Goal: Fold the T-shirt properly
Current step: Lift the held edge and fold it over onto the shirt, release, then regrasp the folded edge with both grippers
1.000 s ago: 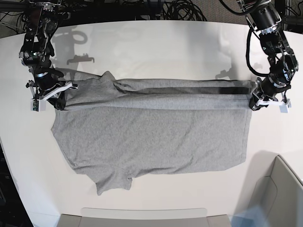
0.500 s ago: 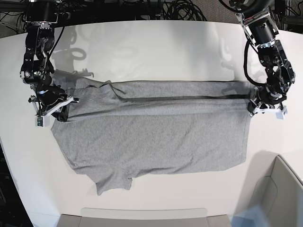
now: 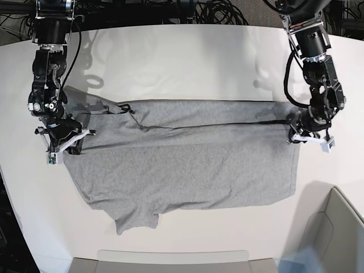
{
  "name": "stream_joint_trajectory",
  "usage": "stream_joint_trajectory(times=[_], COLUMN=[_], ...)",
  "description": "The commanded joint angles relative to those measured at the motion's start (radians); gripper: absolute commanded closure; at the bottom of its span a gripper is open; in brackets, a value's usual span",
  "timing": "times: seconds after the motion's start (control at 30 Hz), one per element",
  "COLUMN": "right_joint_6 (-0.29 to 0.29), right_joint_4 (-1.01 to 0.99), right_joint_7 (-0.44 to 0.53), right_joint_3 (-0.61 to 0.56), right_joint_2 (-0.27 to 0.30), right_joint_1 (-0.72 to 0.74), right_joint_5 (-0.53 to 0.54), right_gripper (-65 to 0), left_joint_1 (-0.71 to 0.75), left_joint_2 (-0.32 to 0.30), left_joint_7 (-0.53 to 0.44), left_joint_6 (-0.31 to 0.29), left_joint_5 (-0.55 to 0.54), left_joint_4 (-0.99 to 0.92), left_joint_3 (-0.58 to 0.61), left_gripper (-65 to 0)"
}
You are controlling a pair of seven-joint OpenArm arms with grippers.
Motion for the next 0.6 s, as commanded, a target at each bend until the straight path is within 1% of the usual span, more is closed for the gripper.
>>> stream_joint_trajectory(times=[0.0,0.07,0.1,0.13,0.3,0.37,0.47,0.5,0.57], right_joint_6=[-0.002,-0.002,-0.002,-0.002,-0.002,-0.002,-0.002,-0.002,-0.002], right_joint_4=[0.026,0.04,0.055,0.072,0.183,0.229,0.273,0.281,0.279], right_joint_7=[0.028,0.03,0.03,0.03,0.024,0.022,0.022,0.022,0.024], right_joint_3=[0.005,0.006,0.006,0.006,0.028,0.08,0.143,0.164,0.219], right_joint_2=[0.016,0.016,0.021,0.021,0.024,0.021,0.018,0.018,0.021], right_joint_1=[0.022,0.019,0.016,0.013,-0.025,-0.065,-0.14,-0.174,-0.24], right_joint_5=[0.001,-0.001,-0.001,-0.001,0.001,0.001,0.002,0.013,0.077], right_gripper=[-11.9,-20.1,-23.6,-25.4,-24.9,-24.9,-24.9,-24.9,-24.9], left_joint_1=[-0.017,-0.017,-0.016,-0.016,-0.014,0.0,0.061,0.082,0.127], left_joint_2=[-0.02,-0.02,-0.02,-0.02,-0.021,-0.021,-0.021,-0.021,-0.021], left_joint_7=[-0.019,-0.019,-0.019,-0.019,-0.016,-0.007,-0.005,-0.005,-0.005], left_joint_6=[-0.002,-0.002,-0.002,-0.002,-0.002,0.0,0.0,0.0,0.0], left_joint_5=[-0.006,-0.006,-0.008,-0.008,-0.008,-0.008,-0.008,-0.008,-0.008], left_joint_4=[0.014,0.019,0.022,0.022,0.051,0.089,0.165,0.195,0.235], left_joint_3=[-0.002,-0.002,-0.002,-0.005,-0.011,-0.011,-0.011,-0.011,-0.011], left_gripper=[-10.0,-14.7,-16.1,-16.1,-16.1,-16.1,-16.1,-16.1,-16.1])
